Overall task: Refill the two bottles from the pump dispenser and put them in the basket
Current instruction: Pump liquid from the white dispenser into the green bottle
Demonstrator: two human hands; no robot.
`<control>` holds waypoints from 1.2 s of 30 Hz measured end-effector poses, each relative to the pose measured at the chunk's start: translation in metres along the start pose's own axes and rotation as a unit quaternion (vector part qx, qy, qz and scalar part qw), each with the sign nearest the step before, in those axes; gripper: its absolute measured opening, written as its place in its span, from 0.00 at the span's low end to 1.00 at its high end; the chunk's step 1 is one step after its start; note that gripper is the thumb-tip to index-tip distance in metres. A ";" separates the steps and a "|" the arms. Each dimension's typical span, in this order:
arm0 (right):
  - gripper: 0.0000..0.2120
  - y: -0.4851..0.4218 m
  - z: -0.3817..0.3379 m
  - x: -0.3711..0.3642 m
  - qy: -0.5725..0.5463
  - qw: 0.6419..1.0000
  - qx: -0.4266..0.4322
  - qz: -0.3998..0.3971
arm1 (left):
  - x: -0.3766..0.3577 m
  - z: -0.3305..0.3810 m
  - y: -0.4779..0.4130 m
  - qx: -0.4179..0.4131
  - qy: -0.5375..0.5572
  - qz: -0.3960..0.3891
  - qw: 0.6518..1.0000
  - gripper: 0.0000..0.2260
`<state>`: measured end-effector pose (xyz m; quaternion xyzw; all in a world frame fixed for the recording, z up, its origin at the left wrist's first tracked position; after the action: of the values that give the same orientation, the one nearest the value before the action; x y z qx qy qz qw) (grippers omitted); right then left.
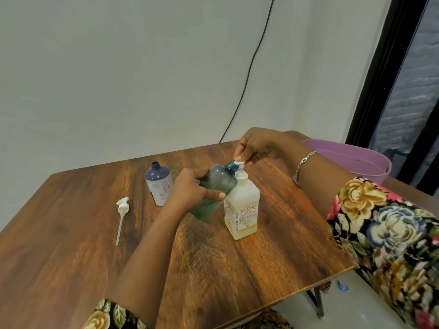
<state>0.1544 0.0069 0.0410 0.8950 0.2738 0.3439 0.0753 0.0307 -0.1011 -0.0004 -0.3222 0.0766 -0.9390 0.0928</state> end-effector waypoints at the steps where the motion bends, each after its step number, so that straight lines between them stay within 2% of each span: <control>1: 0.03 0.002 -0.003 0.002 0.002 1.000 0.001 0.002 | 0.002 0.003 -0.001 -0.004 -0.002 0.004 1.000 0.36; 7: 0.04 -0.001 0.006 -0.003 -0.037 0.999 -0.006 0.014 | 0.003 0.000 -0.004 -0.005 -0.016 -0.012 1.000 0.36; 14: 0.05 -0.006 0.021 -0.006 -0.088 0.996 0.004 0.035 | -0.005 -0.007 0.000 0.011 0.020 -0.009 1.000 0.38; 17: 0.03 0.003 0.007 0.004 -0.072 0.996 0.027 0.054 | 0.002 -0.001 -0.001 0.002 0.019 0.004 1.000 0.37; 22: 0.06 0.004 0.007 0.002 -0.056 0.997 0.013 0.057 | 0.005 -0.001 -0.004 -0.005 -0.013 0.002 1.000 0.34; 27: 0.08 0.000 0.015 -0.005 -0.048 0.998 -0.004 0.050 | -0.003 -0.006 0.000 0.013 -0.019 -0.012 1.000 0.38; 36: 0.04 0.009 0.002 0.005 -0.048 0.998 0.011 0.044 | 0.008 0.007 -0.006 -0.010 -0.028 -0.001 1.000 0.36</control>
<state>0.1631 0.0020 0.0457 0.9227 0.2337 0.3000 0.0629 0.0279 -0.0981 0.0112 -0.3498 0.0835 -0.9287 0.0908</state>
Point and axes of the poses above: each hand's wrist, its own y-axis away from the middle knuckle, its own x-axis out of the back of the hand, z = x × y, the point moved 8 cm from there along -y, towards the middle knuckle, and after that the axes turned 8 degrees about -x, right-handed, at the moved point
